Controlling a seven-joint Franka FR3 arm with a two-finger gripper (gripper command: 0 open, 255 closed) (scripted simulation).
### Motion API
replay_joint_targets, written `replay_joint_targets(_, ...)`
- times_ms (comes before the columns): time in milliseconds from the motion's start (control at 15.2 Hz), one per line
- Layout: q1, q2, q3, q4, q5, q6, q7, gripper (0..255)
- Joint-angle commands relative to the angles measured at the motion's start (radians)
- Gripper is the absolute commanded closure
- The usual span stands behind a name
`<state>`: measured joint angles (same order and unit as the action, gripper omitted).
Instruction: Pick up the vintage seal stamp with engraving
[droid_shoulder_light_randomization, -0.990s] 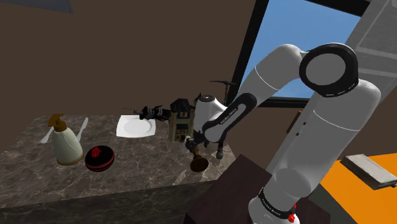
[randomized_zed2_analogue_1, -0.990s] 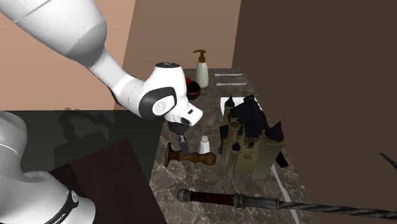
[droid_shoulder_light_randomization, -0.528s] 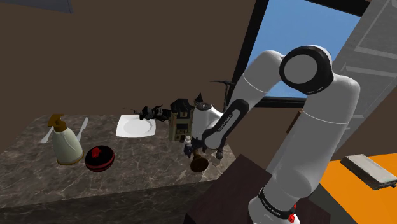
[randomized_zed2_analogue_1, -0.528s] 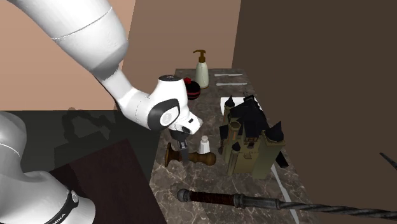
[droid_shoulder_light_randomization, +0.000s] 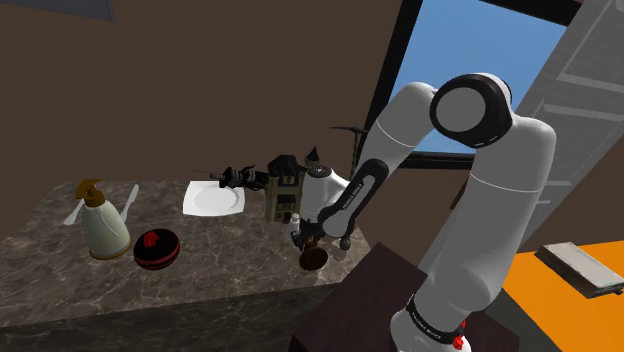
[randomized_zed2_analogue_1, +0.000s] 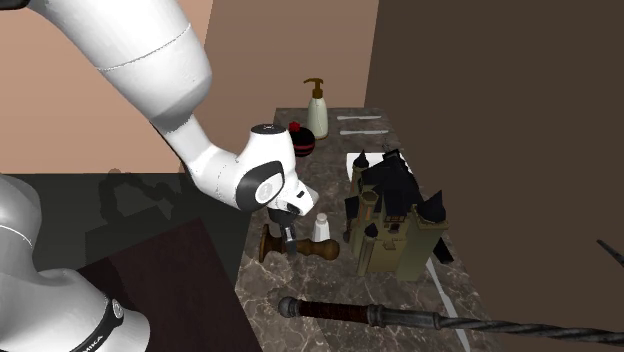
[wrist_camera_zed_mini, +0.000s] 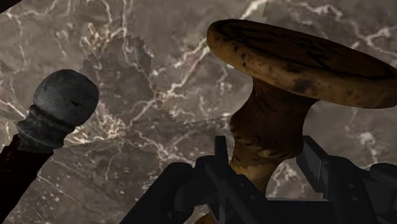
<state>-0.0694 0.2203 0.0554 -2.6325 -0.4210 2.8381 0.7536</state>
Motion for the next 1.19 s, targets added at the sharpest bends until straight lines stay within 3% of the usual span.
replay_joint_targets(0,0.000,0.000,0.000,0.000,0.000,0.000,0.000,255)
replay_joint_targets(264,0.001,0.001,-0.001,0.000,-0.001,0.001,0.002,255)
replay_joint_targets(1122,-0.026,-0.216,0.065,-0.027,0.180,-0.180,-0.150,255)
